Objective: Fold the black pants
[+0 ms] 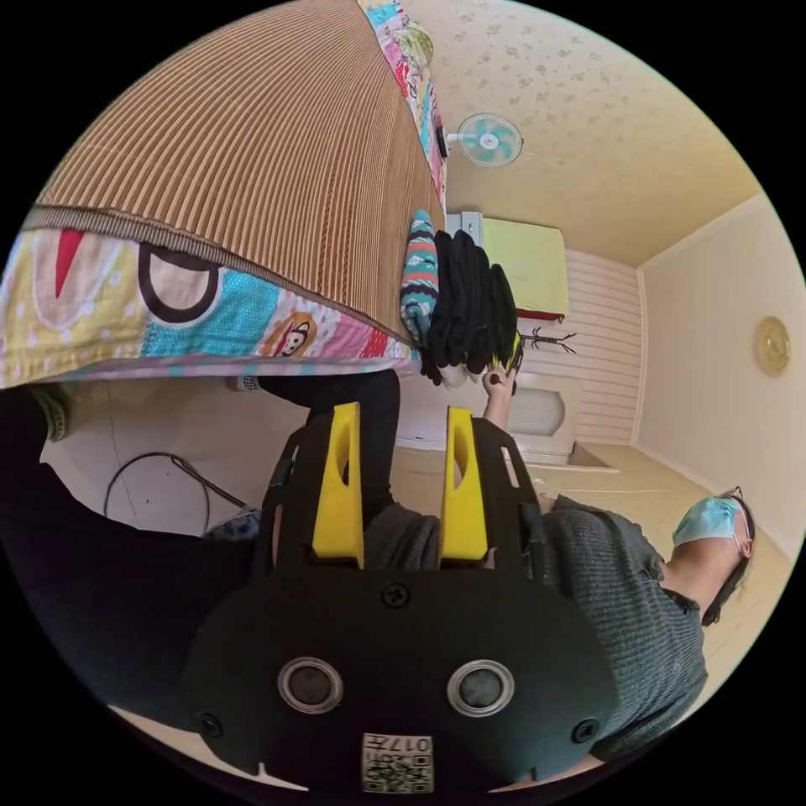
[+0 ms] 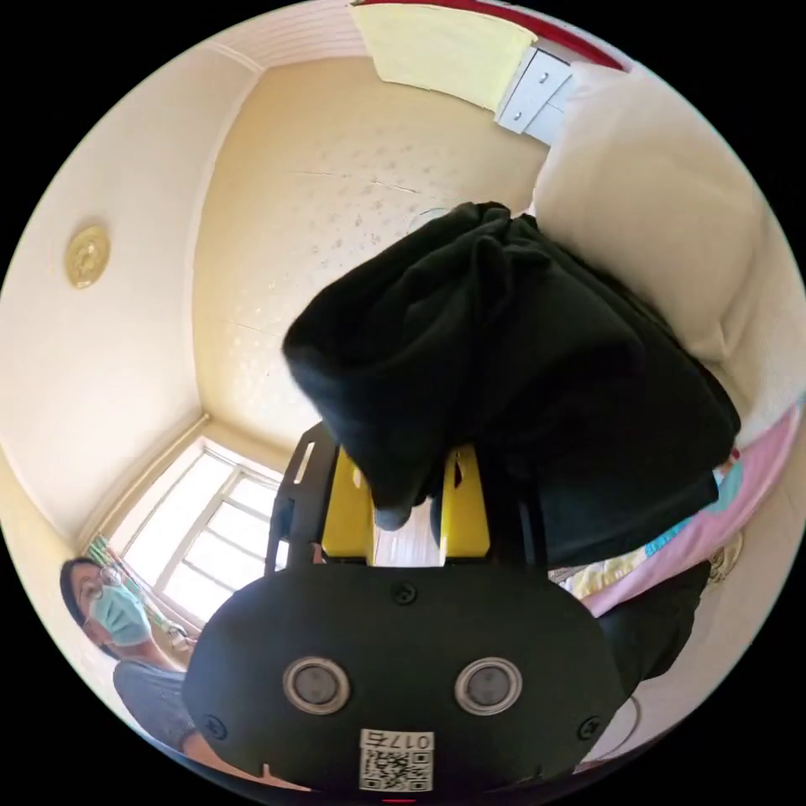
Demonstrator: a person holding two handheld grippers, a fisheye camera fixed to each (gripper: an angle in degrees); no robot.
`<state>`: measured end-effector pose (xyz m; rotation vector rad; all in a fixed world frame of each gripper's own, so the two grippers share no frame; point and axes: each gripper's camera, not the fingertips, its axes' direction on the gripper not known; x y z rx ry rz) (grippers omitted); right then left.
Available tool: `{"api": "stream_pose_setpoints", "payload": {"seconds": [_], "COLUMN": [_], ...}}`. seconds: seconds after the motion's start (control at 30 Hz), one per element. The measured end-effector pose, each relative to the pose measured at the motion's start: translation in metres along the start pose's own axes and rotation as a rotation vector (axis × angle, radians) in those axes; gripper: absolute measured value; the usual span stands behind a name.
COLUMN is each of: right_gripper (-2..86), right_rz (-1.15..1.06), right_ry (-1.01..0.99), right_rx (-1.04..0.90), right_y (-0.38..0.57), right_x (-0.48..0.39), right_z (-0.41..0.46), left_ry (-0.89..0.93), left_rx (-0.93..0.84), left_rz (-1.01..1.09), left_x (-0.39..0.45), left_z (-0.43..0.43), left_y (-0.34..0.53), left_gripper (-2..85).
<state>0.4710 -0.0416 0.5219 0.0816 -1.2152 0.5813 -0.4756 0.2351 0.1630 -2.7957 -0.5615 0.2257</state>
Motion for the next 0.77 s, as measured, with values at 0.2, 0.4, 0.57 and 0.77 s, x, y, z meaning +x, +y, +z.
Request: {"api": "stream_pose_setpoints", "payload": {"seconds": [0.2, 0.4, 0.57, 0.77], "right_gripper": [3.1, 0.7, 0.3, 0.3], "right_rz": [-0.148, -0.099, -0.297, -0.398], "right_ry": [0.152, 0.058, -0.088, -0.065], "right_rx": [0.296, -0.330, -0.561, -0.569], "right_y": [0.131, 0.189, 0.199, 0.195], "right_x": [-0.015, -0.002, -0.053, -0.094], "right_z": [-0.048, 0.072, 0.142, 0.144], "left_ry": [-0.101, -0.473, -0.925, -1.115], "left_rx": [0.158, 0.692, 1.156, 1.059], "left_rz": [0.067, 0.224, 0.030, -0.375], "left_x": [-0.003, 0.009, 0.007, -0.066], "left_z": [-0.019, -0.119, -0.242, -0.357], "left_y": [-0.004, 0.021, 0.050, 0.020], "left_gripper": [11.7, 0.8, 10.7, 18.1]}}
